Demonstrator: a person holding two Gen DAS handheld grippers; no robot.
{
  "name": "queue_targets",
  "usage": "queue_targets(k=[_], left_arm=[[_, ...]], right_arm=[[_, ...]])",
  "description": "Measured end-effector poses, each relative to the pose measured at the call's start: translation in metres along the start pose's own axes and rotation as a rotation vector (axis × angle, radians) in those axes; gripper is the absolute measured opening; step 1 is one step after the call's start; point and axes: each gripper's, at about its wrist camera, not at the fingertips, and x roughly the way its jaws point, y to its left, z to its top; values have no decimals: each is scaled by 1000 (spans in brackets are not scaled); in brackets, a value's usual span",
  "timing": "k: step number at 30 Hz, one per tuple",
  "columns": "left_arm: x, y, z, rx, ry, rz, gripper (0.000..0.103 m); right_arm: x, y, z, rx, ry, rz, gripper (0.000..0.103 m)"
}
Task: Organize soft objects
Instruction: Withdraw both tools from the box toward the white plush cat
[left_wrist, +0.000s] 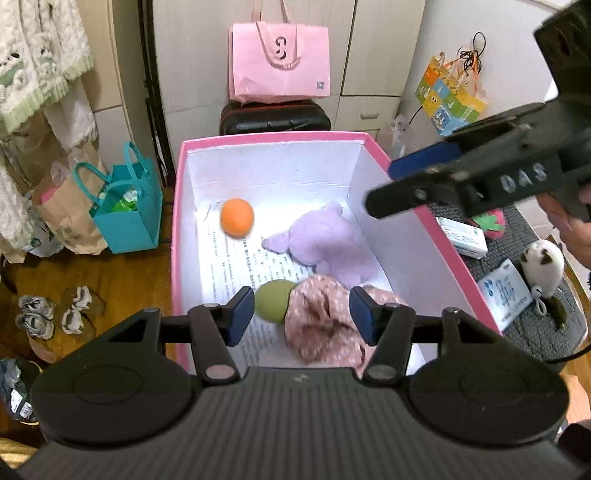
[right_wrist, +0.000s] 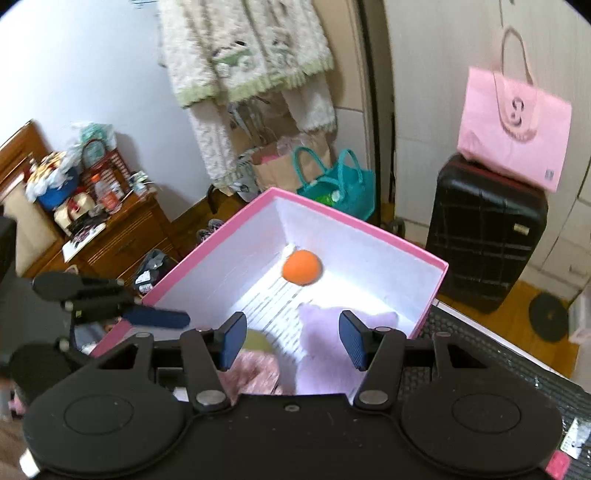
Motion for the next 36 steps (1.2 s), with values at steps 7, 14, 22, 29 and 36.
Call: queue_targets(k=[7, 14, 22, 29, 36], left_arm=[[-51, -17, -13, 25, -67, 5, 60], [-98, -54, -30, 120, -135, -7, 63], [-131, -85, -49, 184, -136, -70, 65], [-137, -111, -55, 236, -127, -91, 67], [-129, -141, -59, 279, -110, -124, 72]], right_arm=[[-37, 28, -19, -89, -40, -9, 61], [-79, 52, -46, -152, -96, -6, 61], [-119, 66, -93, -156, -108, 12, 63], [-154, 66, -137, -148, -130, -33, 63], [-181, 55, -175, -119, -151, -86, 64]])
